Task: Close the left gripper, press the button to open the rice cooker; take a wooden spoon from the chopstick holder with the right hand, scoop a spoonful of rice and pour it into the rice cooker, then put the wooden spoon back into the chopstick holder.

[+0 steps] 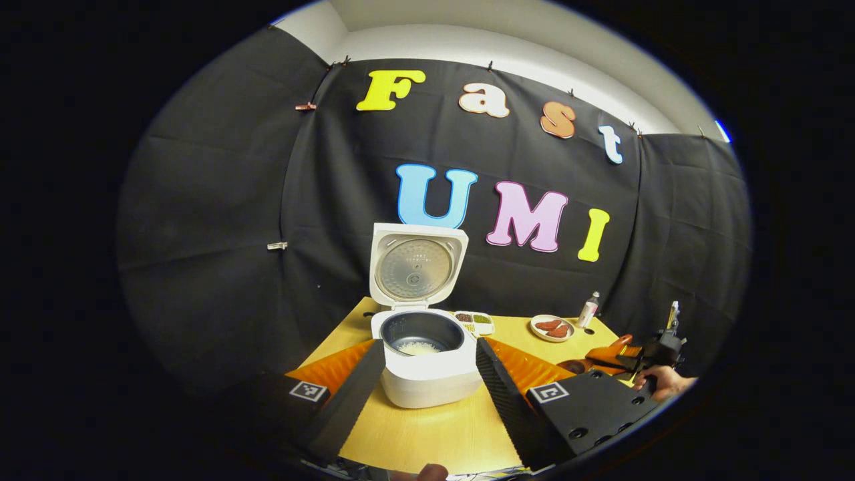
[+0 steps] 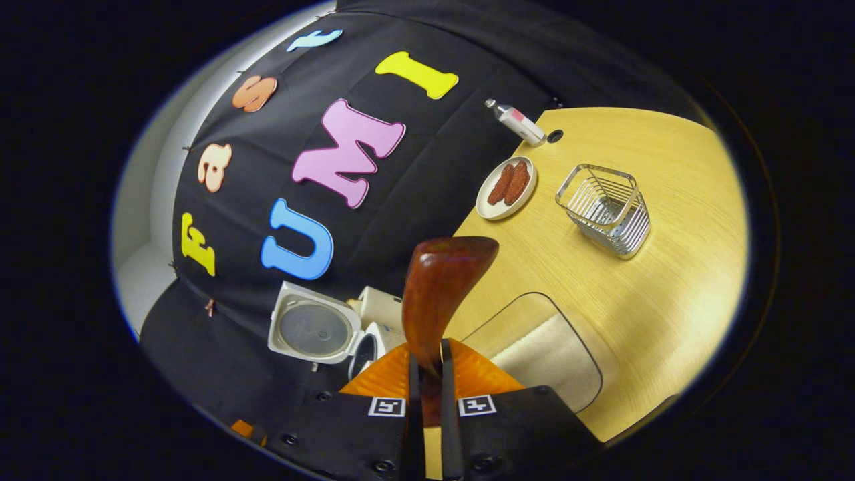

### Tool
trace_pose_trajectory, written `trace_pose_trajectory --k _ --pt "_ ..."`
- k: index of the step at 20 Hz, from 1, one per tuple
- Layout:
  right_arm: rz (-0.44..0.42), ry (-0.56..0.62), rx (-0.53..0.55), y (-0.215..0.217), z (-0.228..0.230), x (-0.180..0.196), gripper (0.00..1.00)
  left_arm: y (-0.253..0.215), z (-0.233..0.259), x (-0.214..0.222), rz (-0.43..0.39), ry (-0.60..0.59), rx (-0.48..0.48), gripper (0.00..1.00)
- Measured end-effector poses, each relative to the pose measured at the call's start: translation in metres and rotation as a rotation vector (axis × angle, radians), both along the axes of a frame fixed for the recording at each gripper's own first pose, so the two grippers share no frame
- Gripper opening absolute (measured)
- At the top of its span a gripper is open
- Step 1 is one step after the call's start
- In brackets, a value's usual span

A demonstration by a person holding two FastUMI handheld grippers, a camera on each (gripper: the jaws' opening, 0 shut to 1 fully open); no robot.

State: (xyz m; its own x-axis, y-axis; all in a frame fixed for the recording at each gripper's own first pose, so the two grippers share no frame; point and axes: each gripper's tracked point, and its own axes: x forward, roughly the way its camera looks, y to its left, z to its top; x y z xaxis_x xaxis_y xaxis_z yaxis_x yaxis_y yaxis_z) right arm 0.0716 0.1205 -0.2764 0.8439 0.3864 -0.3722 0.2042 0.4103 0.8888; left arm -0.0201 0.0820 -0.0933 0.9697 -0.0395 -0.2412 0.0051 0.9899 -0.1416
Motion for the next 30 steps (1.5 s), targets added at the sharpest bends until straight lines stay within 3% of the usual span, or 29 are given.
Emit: trace_pose_trajectory --k 5,14,16,22,25,30 --pt "-0.047 -0.044 0.155 0.010 0.060 0.010 0.14 -0.002 0.001 -0.004 -0.002 -0.014 -0.006 0.94" --pt "0.027 -0.150 0.173 0.093 0.136 0.046 0.14 0.000 -0.007 -0.006 -0.005 -0.014 -0.045 0.94" --pt "0.040 -0.161 0.167 0.119 0.142 0.058 0.13 0.008 -0.007 -0.009 0.017 -0.022 0.000 0.94" --pt "0.131 -0.236 -0.032 0.196 0.143 0.096 0.14 0.004 -0.022 -0.014 0.003 0.003 -0.011 0.94" --pt "0.162 -0.248 -0.093 0.227 0.138 0.118 0.14 0.012 -0.033 -0.016 0.023 0.026 0.002 0.94" --pt "0.233 -0.305 -0.295 0.261 0.118 0.145 0.13 0.035 -0.045 -0.024 0.066 0.057 0.021 0.94"
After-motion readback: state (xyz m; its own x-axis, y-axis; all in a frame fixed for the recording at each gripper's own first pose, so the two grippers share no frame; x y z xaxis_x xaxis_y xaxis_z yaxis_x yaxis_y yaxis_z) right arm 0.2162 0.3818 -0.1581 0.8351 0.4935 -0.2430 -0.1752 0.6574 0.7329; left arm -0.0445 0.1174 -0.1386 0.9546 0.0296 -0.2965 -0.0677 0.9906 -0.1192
